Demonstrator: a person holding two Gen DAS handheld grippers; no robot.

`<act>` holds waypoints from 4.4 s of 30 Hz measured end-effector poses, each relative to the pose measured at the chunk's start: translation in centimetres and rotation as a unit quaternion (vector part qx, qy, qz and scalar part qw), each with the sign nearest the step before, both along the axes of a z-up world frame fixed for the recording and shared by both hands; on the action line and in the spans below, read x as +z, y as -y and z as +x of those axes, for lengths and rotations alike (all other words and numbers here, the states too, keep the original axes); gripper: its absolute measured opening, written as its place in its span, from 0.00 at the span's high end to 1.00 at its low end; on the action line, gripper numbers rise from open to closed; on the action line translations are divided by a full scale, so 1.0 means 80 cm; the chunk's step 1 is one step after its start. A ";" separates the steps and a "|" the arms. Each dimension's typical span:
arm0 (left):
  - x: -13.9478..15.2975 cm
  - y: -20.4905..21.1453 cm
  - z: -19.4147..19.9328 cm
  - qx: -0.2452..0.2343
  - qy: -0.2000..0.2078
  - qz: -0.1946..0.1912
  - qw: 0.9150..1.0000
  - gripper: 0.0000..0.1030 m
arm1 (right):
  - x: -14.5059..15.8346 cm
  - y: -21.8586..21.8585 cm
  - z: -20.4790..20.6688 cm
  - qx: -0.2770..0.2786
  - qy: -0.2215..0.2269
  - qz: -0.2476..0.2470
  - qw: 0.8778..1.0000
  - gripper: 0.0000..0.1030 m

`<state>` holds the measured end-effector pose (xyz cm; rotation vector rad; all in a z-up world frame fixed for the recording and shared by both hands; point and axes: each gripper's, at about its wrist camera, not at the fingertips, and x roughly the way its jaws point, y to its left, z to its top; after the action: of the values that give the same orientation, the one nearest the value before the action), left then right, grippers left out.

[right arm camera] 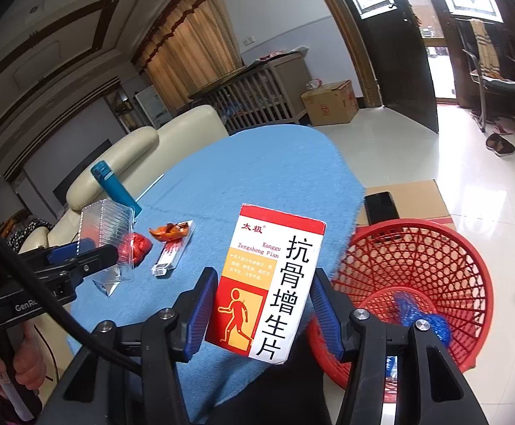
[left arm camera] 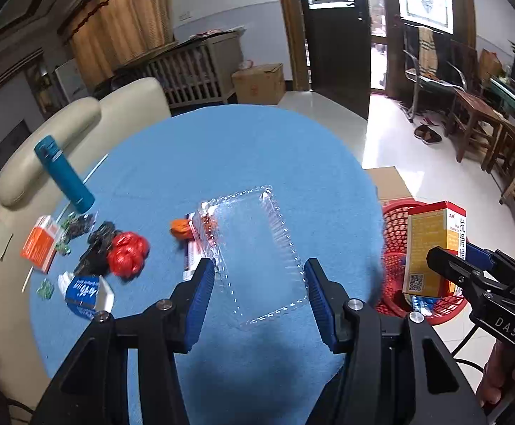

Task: Collect trash
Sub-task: 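Carry the clear tray and medicine box with both tools toward the red wastebasket, then open both tools over the wastebasket, dropping tray and box inside, then withdraw both open tools from the wastebasket back over the table, then grasp the white crumpled plastic bag with the left tool while the right tool grasps the orange tied bag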

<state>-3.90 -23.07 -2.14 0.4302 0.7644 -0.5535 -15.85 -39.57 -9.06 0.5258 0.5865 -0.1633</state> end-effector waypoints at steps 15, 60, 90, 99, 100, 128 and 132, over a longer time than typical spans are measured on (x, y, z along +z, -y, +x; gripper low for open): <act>-0.013 0.062 -0.020 -0.079 -0.029 -0.005 0.996 0.47 | -0.017 0.057 -0.050 -0.065 -0.003 0.021 0.998 0.45; -0.047 0.083 -0.005 -0.119 -0.097 -0.016 0.988 0.41 | -0.052 0.130 -0.099 -0.148 -0.046 0.098 0.983 0.39; -0.073 -0.332 0.163 0.242 -0.094 -0.115 0.959 0.33 | -0.012 -0.049 0.064 0.046 -0.097 -0.010 0.994 0.39; -0.088 -0.373 0.223 0.275 -0.124 -0.156 0.941 0.33 | -0.026 -0.080 0.085 0.075 -0.122 -0.016 0.990 0.39; -0.090 -0.374 0.230 0.274 -0.130 -0.164 0.939 0.33 | -0.025 -0.080 0.086 0.075 -0.123 -0.017 0.989 0.39; -0.137 -0.381 0.321 0.265 -0.191 -0.216 0.920 0.65 | -0.029 -0.096 0.092 0.093 -0.131 -0.025 0.987 0.39; -0.137 -0.372 0.298 0.242 -0.202 -0.226 0.922 0.67 | -0.029 -0.101 0.098 0.101 -0.131 -0.028 0.986 0.39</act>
<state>19.98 6.69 -13.06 -0.3150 1.0624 -0.3334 -7.99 -31.47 -11.35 0.3900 0.8863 -0.0555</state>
